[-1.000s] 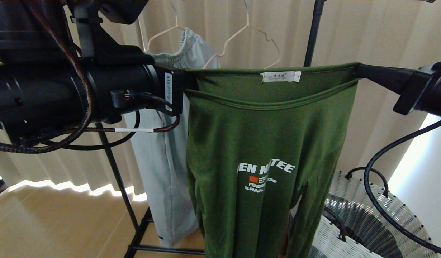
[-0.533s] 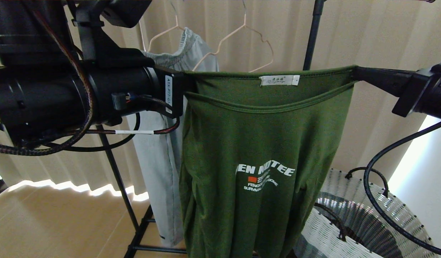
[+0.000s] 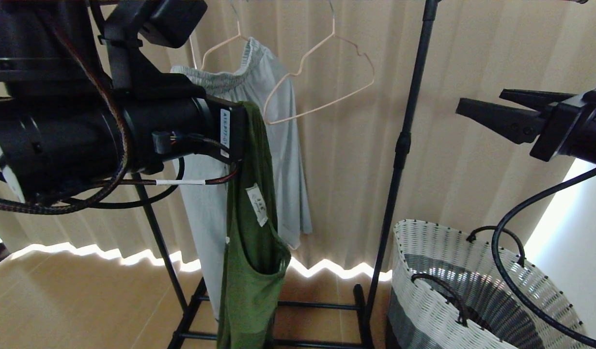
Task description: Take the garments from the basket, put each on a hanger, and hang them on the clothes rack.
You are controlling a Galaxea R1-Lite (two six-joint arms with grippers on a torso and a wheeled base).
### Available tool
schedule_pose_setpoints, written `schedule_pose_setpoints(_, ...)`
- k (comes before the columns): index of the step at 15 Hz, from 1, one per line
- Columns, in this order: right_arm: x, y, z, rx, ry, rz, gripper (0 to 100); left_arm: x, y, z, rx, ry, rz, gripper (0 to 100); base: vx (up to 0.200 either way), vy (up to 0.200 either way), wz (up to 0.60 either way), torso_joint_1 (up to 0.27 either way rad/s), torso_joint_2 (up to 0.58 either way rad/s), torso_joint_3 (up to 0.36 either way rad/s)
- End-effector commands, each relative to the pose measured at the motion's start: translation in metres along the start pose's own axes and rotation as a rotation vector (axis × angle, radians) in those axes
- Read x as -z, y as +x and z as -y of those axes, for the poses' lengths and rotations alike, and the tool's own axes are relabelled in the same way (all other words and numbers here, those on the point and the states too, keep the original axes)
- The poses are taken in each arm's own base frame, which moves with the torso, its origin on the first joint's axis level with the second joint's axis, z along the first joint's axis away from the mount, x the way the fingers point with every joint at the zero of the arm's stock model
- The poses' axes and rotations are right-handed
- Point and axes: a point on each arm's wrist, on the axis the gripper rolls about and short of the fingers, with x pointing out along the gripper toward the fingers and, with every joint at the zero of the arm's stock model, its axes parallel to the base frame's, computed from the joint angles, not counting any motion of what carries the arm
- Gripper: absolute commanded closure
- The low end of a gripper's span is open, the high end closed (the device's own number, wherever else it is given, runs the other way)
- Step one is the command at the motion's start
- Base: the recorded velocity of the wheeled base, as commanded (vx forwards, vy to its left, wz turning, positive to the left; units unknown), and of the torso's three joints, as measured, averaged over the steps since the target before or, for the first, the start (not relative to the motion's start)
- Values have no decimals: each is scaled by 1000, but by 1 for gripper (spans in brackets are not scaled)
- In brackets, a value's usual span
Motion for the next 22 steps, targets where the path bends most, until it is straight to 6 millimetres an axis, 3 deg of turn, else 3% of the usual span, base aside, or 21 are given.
schedule_pose_setpoints(1, 0, -2, -1, -2, 0, 3, 0, 4, 1, -8, -38, -2, -13, 100, 0, 0, 0, 0, 0, 0)
schedule_pose_setpoints(6, 4, -11, -2, -8, 3, -3, 0, 10, -3, -26, -124, -1, -36, 100, 0, 0, 0, 0, 0, 0)
schedule_pose_setpoints(9, 14, -25, -4, -8, 5, -26, 0, 21, -18, -36, -167, 7, -62, 100, 0, 0, 0, 0, 0, 0)
schedule_pose_setpoints(14, 27, -30, -4, 9, -16, -69, 0, 41, -38, -50, -236, -2, -79, 100, 0, 0, 0, 0, 0, 0)
schedule_pose_setpoints(17, 36, -47, 8, 149, -123, -92, 0, 60, -78, -62, -318, -4, -95, 100, 0, 0, 0, 0, 0, 0)
schedule_pose_setpoints(22, 42, -62, 11, 257, -129, -150, 0, 93, -122, -66, -347, -26, -119, 100, 0, 0, 0, 0, 0, 0)
